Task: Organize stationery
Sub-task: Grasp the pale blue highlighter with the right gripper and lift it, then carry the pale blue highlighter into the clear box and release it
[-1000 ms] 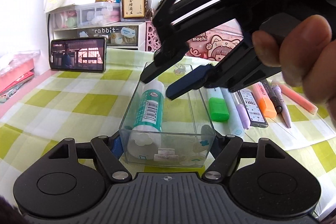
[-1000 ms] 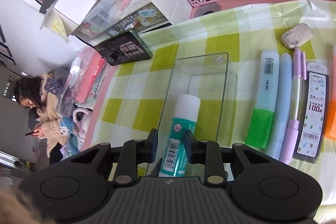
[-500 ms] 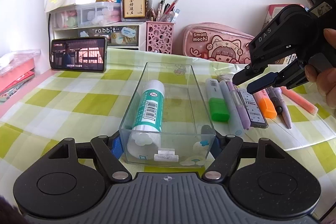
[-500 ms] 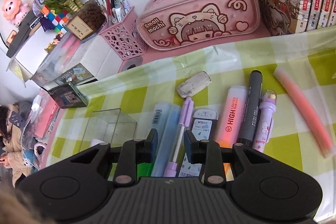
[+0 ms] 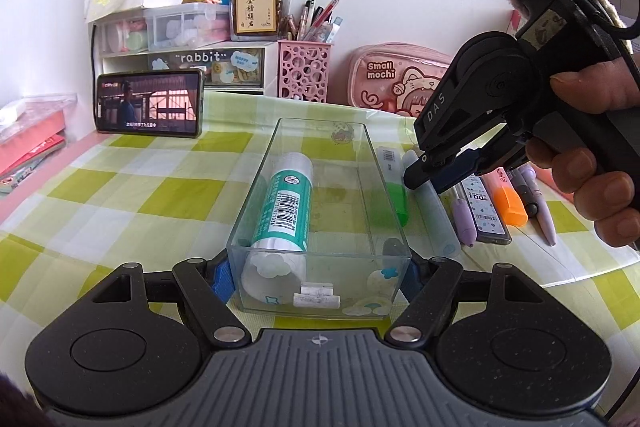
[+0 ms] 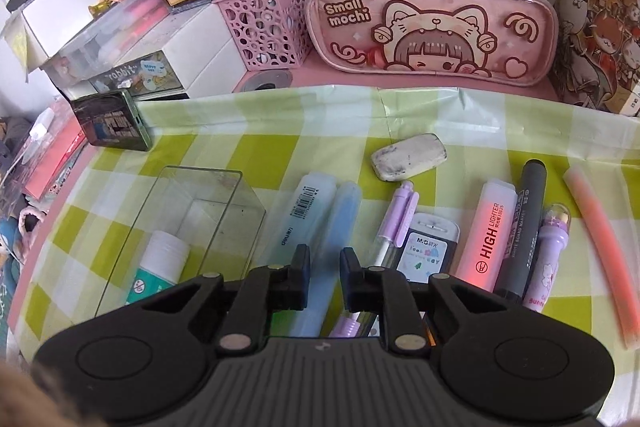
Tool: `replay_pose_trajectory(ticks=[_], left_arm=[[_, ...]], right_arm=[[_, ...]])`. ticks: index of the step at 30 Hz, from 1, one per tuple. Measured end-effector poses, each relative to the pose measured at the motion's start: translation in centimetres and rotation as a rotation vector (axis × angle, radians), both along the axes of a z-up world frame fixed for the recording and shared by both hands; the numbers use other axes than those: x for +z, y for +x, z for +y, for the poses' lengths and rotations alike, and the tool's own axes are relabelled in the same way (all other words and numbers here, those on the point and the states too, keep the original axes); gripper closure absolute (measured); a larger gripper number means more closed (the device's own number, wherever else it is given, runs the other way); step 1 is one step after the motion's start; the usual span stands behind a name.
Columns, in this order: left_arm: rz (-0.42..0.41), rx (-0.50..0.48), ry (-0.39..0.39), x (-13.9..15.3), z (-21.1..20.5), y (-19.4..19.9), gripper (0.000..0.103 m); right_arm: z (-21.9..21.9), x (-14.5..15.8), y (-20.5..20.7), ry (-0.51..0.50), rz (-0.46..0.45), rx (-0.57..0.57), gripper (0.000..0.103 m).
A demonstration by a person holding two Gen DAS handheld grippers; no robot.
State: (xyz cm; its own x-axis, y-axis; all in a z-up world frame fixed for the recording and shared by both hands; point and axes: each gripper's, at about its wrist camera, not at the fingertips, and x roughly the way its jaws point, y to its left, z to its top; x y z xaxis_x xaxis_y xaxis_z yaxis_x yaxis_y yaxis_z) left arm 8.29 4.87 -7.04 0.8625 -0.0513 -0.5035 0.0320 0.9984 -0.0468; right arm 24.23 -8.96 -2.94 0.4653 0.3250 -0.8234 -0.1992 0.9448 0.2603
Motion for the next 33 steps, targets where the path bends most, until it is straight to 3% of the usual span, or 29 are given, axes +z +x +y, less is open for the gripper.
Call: replay_pose_trajectory(ticks=[7,14,25,33], left_arm=[[0.0,0.0,0.0,0.0,0.0,0.0,0.029],[-0.001,0.0,0.0,0.0,0.0,0.0,0.029],[0.0,0.0,0.0,0.0,0.0,0.0,0.029],[0.0,0.001,0.0,0.0,0.0,0.0,0.029]], right_arm=[[0.8,0.0,-0.4,-0.047,-0.03,0.008,0.086],[-0.6,0.3,-1.0,0.055,-0.032,-0.049,0.087],[-0.8,3.8,-2.8,0.178,-0.121,-0.045,0.088],[-0.5,5.4,-3.9,0.19,-0.215,-0.018,0.088]])
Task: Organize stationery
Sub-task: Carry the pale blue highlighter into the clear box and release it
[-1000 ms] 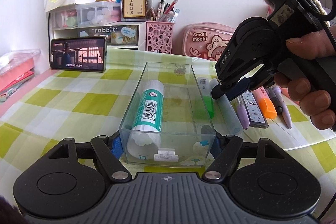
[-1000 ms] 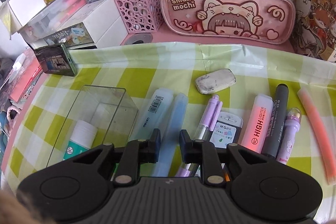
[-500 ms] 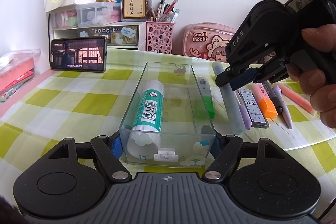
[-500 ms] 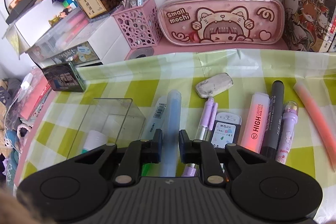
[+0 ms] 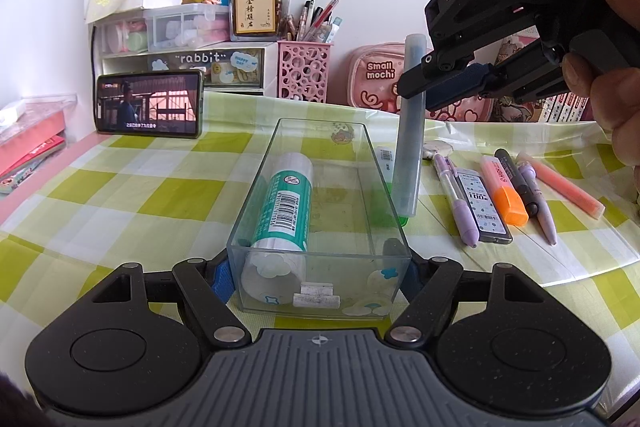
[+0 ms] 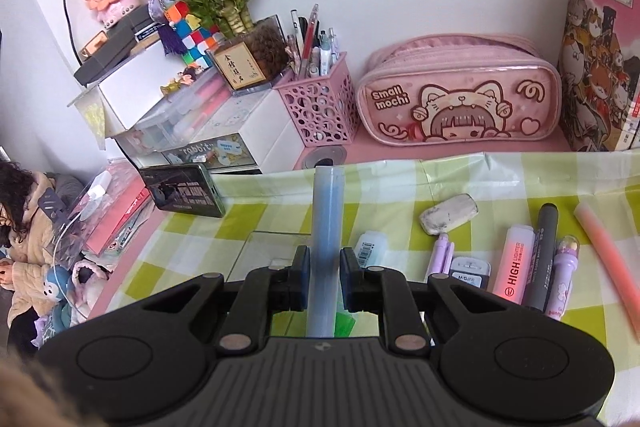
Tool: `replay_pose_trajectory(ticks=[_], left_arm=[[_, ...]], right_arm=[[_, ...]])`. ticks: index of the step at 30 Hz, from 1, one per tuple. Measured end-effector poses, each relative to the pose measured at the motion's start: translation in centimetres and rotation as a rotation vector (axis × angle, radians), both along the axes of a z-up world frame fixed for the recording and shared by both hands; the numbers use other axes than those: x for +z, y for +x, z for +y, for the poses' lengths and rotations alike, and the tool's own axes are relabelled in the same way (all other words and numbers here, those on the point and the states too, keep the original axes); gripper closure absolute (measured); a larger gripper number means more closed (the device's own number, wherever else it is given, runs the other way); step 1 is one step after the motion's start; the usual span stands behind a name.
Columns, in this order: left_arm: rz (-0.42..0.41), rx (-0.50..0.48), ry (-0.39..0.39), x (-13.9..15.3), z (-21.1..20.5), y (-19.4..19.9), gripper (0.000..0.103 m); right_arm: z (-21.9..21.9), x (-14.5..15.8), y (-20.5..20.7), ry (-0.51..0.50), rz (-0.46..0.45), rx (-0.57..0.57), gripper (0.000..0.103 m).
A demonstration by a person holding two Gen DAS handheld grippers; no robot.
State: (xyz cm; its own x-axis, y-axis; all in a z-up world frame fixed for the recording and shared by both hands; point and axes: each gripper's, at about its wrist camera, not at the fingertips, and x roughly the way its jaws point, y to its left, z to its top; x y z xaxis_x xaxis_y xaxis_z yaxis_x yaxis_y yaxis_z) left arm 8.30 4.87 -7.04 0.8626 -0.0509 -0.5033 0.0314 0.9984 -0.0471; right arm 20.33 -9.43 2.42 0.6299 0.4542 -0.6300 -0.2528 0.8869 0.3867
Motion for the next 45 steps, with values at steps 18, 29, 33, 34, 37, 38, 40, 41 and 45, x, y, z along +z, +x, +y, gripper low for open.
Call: replay_pose_trajectory(ticks=[18,29,33,34,37,38,40,41,45], left_arm=[[0.0,0.0,0.0,0.0,0.0,0.0,0.029],[0.0,0.0,0.0,0.0,-0.1,-0.1,0.029],[0.0,0.001,0.0,0.0,-0.1,0.0,0.029],[0.0,0.001,0.0,0.0,-0.1,0.0,0.029],[0.0,0.001,0.0,0.0,-0.1,-0.1,0.029],[0.0,0.001,0.001,0.0,-0.1,-0.1,0.029],[0.0,0.001,0.0,0.0,-0.1,-0.1,0.029],[0.0,0.001,0.0,0.0,-0.1,-0.1,0.029],[0.0,0.001,0.0,0.0,-0.1,0.0,0.029]], right_arm=[[-0.3,4.3,-2.8,0.038,-0.209,0.025,0.088],[1.0,3.7,-2.8,0.108,-0.151,0.118,0.088],[2.1,2.5,-2.1,0.076,-0.096,0.141,0.088],[2.2,2.2,-2.0,0.077,-0.082,0.144,0.088],[2.6,1.2,-1.5,0.069,-0.047,0.147,0.088],[2.8,0.9,-1.3,0.062,-0.036,0.148,0.088],[3.2,0.3,-1.0,0.055,-0.015,0.15,0.088],[3.4,0.0,-0.8,0.047,-0.001,0.149,0.088],[4.2,-1.1,-0.4,0.024,0.039,0.158,0.088]])
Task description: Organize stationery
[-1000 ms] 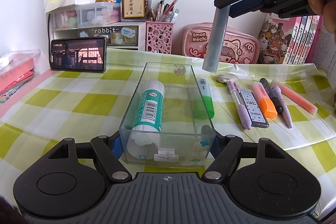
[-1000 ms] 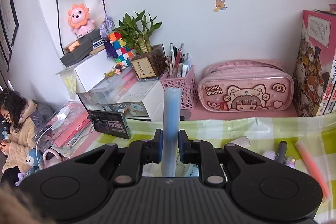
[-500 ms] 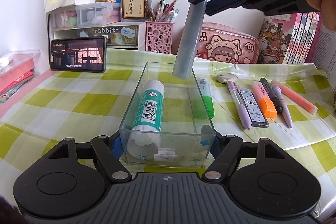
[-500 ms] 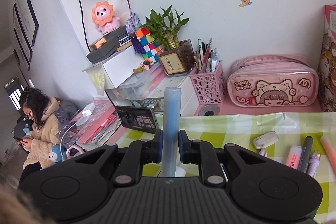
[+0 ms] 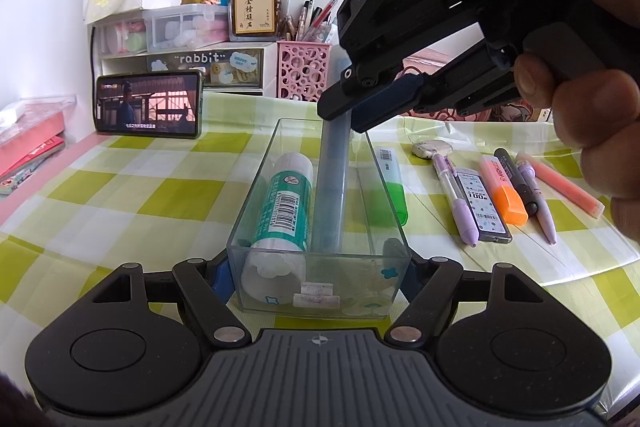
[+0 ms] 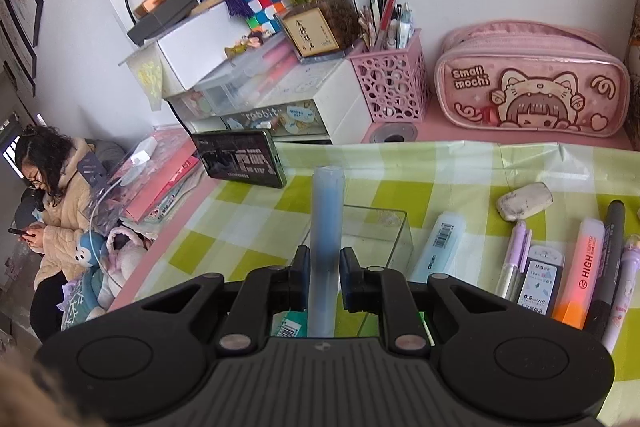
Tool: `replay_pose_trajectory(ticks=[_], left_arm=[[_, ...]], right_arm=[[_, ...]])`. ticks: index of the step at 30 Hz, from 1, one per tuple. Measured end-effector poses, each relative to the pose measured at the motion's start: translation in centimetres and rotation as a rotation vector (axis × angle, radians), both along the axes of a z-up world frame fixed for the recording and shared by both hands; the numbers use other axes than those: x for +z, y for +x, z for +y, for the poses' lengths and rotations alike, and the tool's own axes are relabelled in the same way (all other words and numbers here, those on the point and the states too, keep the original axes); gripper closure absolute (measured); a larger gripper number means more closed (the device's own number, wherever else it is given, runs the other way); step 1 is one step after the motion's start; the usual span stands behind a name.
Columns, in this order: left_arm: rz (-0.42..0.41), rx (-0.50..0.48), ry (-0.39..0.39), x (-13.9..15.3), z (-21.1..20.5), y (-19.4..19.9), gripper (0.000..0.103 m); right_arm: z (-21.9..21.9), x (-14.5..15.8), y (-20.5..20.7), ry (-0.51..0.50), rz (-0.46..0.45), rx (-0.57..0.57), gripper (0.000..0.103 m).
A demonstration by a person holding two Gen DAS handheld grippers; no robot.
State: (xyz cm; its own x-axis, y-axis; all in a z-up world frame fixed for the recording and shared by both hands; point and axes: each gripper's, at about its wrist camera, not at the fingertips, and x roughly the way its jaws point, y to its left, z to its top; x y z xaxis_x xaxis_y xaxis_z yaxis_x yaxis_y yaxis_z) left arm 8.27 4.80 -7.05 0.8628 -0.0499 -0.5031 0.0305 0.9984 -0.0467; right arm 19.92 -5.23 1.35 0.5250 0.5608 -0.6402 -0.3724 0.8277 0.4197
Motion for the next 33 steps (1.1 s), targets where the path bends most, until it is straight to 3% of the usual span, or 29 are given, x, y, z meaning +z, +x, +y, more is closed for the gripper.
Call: replay_pose_trajectory(ticks=[17,26,33], left_arm=[[0.0,-0.001,0.0,0.0,-0.1,0.0,0.029],[0.001,-0.003,-0.001,0.0,-0.1,0.2,0.029],[0.0,-0.003,-0.001,0.1,-0.1,0.2,0.029]], right_arm=[[1.8,-1.9,0.6,-0.126,0.085,-0.006,0.089],[3.2,-0.8,-0.4,-0.288,-0.044,0.018,0.09],[2.1,-0.6,-0.1,-0.226,-0.037,0.018,0.09]])
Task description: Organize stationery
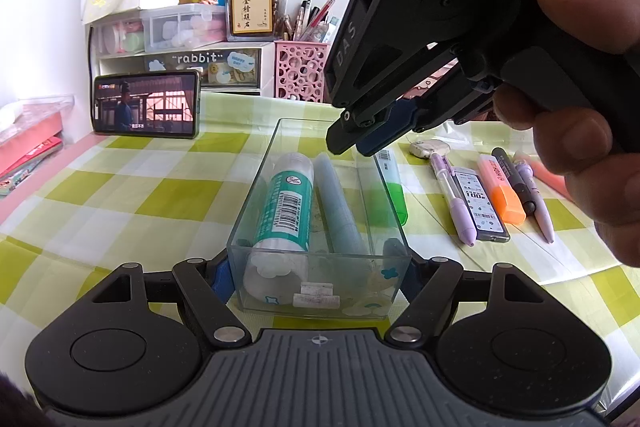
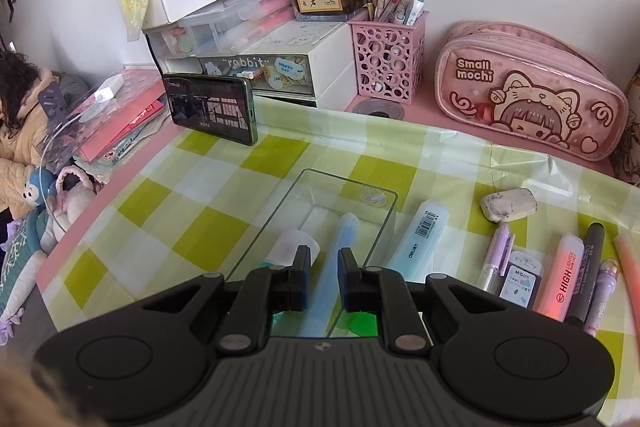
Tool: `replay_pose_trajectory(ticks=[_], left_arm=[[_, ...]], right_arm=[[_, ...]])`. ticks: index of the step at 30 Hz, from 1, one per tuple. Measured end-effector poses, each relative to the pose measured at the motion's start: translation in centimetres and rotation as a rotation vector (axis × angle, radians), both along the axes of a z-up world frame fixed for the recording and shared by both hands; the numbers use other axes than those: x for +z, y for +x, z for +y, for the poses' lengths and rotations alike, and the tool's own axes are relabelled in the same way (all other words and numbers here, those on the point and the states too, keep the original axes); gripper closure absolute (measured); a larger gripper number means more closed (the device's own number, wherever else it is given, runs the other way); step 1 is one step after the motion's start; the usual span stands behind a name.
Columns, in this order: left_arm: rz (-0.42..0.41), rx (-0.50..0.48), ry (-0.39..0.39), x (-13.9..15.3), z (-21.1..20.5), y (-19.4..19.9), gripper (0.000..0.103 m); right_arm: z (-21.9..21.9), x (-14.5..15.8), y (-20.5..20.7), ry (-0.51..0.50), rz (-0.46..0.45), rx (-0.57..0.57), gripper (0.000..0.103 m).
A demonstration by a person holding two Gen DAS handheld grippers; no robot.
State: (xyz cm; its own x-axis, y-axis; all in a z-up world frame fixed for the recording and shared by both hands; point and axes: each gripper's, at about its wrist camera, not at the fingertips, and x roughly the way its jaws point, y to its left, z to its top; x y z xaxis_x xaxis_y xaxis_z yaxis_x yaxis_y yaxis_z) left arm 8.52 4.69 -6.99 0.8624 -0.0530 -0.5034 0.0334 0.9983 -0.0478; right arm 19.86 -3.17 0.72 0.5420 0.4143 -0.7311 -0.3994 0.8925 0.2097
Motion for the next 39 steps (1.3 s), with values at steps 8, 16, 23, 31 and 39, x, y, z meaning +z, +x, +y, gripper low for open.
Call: replay_pose_trajectory(ticks=[8,16,23,31,39], left_arm=[[0.0,0.0,0.0,0.0,0.0,0.0,0.029],[-0.001,0.0,0.002,0.0,0.1,0.0,0.029],[-0.001,0.001,0.002,0.1,0.1,0.0,0.029],[-0.001,0.0,0.002,0.1,0.1,0.0,0.03],[-0.002,0.0,0.003,0.1,0.1,0.0,0.029]], right_arm=[[-5.0,0.5,1.3,0.046,-0.012,-0.142,0.088],[-10.6,-1.3,2.5,0.036,0.049,-0.293,0.087],[-11.8,-2.3,2.5,0.026,0.072,-0.31,0.086],[-13.6,-1.9,3.3,0.026,0.077,-0.367,0.086],[-13.8,-2.8,4.2,0.046,0.101,-0.376,0.086]])
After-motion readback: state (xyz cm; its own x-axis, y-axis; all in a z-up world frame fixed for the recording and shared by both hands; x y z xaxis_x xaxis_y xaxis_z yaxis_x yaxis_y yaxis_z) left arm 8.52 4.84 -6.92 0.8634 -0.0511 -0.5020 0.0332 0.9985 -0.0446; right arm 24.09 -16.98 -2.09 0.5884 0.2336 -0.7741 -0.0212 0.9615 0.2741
